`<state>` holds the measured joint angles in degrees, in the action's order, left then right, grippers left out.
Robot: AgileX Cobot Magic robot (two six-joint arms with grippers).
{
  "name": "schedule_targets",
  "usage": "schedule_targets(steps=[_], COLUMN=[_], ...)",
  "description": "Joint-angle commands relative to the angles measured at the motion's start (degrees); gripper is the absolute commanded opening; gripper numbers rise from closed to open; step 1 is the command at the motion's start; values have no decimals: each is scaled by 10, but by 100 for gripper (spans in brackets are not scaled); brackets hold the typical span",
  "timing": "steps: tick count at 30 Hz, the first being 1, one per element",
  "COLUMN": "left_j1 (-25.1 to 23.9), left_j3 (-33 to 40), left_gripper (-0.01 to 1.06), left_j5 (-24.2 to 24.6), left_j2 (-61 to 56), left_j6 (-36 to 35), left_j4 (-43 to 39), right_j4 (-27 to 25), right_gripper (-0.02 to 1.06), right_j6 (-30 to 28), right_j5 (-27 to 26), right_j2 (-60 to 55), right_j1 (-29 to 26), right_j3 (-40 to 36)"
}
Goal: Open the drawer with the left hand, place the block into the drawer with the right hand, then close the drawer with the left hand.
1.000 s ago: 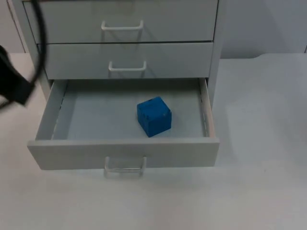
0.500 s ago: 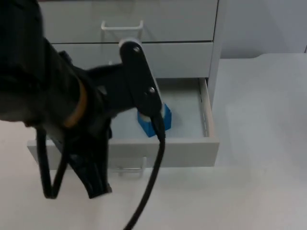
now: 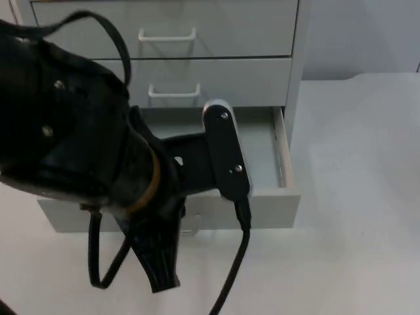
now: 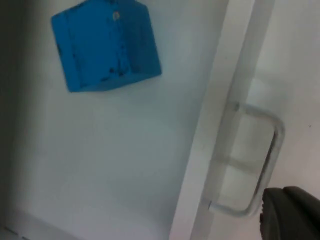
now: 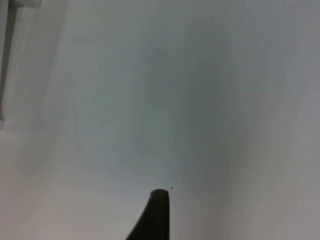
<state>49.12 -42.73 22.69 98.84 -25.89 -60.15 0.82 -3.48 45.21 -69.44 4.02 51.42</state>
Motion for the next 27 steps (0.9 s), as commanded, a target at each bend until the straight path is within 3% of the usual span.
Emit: schedule_targets(steps=[1, 8, 11, 15, 17, 21, 27], left_j1=[4, 4, 2, 2, 2, -4, -37], left_j3=[2, 2, 2, 2, 1, -12, -51], left_gripper=[0, 0, 0, 0, 0, 0, 0], left_j5=[-11, 9, 38, 42, 56, 89, 91], left_j2=[20, 62, 87, 106, 118, 137, 151], left_j6=[-61, -199, -303, -353, -390, -390, -390], left_j4=[-47, -210, -315, -385, -398, -398, -398], right_j4=[5, 5, 5, 5, 5, 5, 4], right_gripper=[81, 81, 81, 81, 81, 81, 81], right_j6=[1, 1, 1, 1, 1, 1, 1], right_j5=[0, 0, -2, -2, -2, -5, -12], right_j2=[4, 4, 4, 4, 4, 4, 4], right_j1=[-4, -4, -4, -4, -4, -4, -4], right_j3=[-1, -1, -1, -1, -1, -1, -1])
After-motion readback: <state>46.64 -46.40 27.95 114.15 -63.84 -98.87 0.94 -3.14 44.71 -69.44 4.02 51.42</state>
